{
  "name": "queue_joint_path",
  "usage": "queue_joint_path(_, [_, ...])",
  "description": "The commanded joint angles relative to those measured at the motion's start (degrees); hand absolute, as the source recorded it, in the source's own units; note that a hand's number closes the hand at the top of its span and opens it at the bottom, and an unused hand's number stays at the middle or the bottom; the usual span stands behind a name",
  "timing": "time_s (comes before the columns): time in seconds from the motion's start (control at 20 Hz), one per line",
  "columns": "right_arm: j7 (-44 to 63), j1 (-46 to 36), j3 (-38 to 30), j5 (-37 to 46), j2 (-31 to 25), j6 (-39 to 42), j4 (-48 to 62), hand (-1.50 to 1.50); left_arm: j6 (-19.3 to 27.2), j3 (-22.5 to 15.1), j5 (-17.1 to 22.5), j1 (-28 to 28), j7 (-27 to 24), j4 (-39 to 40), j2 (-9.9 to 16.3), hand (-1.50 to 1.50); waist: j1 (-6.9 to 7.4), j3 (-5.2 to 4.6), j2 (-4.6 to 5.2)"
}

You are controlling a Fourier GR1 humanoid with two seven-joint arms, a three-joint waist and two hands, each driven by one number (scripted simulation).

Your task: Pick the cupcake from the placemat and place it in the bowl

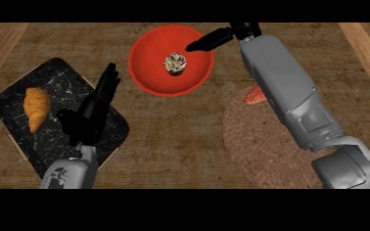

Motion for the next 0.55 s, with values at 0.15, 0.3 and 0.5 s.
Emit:
queue_joint_path(0.15, [-3.69, 5.34, -1.30, -0.86, -1.76, 8.66, -2.48, -1.50, 1.17, -0.12, -1.25, -1.61, -0.56, 2.33, -1.09, 0.00, -0.29, 0.01, -0.06])
queue_joint_path(0.3, [-5.07, 7.55, -0.73, -0.03, -4.00, 13.01, -3.15, -1.50, 1.22, -0.86, -1.15, 0.08, -1.54, 2.61, -2.22, 0.00, -0.36, 0.00, -0.07])
queue_joint_path(0.5, [-4.35, 9.91, -0.30, 1.30, -4.24, 13.23, -5.76, -1.50, 0.95, -1.65, -1.24, 2.67, 2.46, -4.80, -1.38, 0.00, -0.36, 0.01, -0.27])
